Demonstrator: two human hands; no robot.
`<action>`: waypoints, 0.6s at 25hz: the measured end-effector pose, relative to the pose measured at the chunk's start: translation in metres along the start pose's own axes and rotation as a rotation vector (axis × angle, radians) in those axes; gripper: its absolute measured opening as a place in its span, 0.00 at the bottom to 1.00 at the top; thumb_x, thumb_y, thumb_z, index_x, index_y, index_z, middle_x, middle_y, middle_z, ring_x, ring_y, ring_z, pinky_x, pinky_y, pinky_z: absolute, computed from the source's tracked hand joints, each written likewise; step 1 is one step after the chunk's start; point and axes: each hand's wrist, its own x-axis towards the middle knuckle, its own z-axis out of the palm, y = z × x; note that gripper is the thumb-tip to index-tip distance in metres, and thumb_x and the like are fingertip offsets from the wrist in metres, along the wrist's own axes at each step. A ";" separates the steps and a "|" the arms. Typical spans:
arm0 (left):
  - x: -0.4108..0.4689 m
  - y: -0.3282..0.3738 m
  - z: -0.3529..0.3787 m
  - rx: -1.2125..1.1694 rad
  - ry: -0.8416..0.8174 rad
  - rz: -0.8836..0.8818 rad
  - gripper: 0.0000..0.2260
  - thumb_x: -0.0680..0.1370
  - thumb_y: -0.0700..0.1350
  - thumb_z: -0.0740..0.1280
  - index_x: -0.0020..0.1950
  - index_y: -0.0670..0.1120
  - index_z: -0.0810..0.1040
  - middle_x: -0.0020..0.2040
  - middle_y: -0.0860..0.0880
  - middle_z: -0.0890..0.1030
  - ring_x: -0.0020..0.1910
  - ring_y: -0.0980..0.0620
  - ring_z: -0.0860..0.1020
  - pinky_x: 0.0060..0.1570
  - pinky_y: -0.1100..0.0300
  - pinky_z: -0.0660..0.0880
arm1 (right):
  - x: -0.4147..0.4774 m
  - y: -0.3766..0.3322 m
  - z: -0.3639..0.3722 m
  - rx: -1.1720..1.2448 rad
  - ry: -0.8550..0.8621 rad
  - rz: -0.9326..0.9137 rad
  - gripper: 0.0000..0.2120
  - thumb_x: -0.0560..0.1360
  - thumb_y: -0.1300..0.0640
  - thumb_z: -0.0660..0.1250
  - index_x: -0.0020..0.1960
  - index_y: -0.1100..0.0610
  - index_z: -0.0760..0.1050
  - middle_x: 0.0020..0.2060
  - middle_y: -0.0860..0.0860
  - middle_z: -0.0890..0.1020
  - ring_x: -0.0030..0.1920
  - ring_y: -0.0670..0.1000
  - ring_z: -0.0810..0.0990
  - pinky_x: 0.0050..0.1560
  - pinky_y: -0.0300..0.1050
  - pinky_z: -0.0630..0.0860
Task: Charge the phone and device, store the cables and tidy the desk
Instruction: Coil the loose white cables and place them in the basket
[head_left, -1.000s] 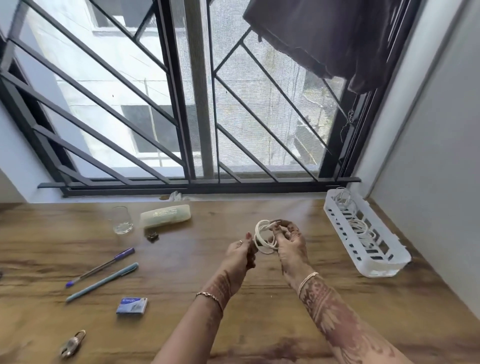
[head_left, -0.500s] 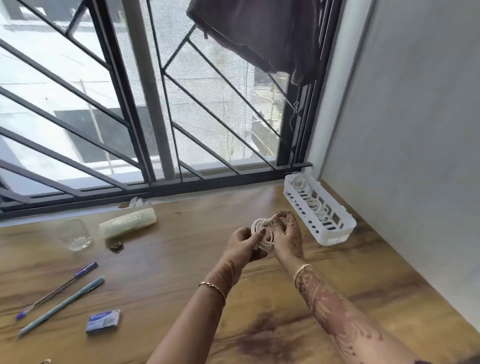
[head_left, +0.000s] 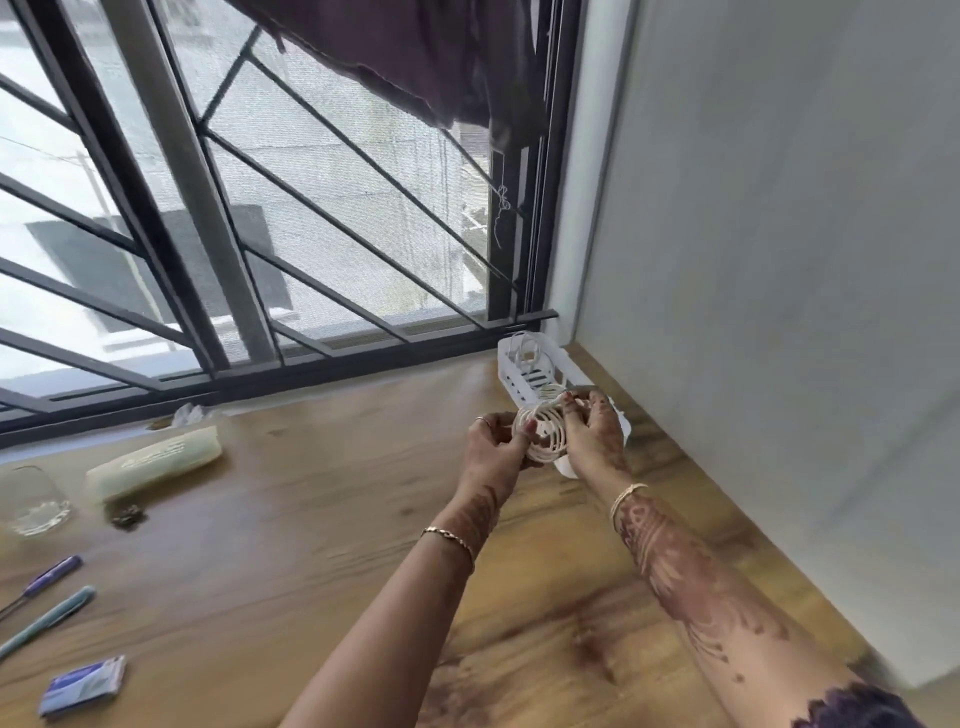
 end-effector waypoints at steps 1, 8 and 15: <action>0.008 0.000 0.012 0.026 0.028 0.008 0.11 0.76 0.41 0.69 0.55 0.36 0.77 0.44 0.40 0.83 0.37 0.49 0.82 0.40 0.56 0.82 | 0.011 0.001 -0.008 0.002 -0.013 -0.004 0.08 0.78 0.53 0.63 0.54 0.56 0.73 0.50 0.54 0.81 0.49 0.53 0.79 0.52 0.45 0.74; 0.051 -0.002 0.072 0.381 0.193 -0.001 0.10 0.72 0.53 0.72 0.44 0.47 0.81 0.43 0.49 0.85 0.45 0.50 0.83 0.52 0.51 0.79 | 0.082 0.010 -0.052 -0.110 -0.108 -0.067 0.08 0.74 0.58 0.70 0.51 0.59 0.77 0.49 0.55 0.83 0.50 0.54 0.81 0.52 0.44 0.75; 0.068 -0.006 0.080 0.764 0.226 -0.078 0.09 0.75 0.56 0.66 0.48 0.54 0.82 0.49 0.52 0.84 0.53 0.50 0.80 0.58 0.51 0.74 | 0.117 0.044 -0.043 -0.417 -0.242 -0.135 0.10 0.74 0.47 0.68 0.52 0.50 0.77 0.49 0.48 0.84 0.55 0.51 0.80 0.60 0.49 0.68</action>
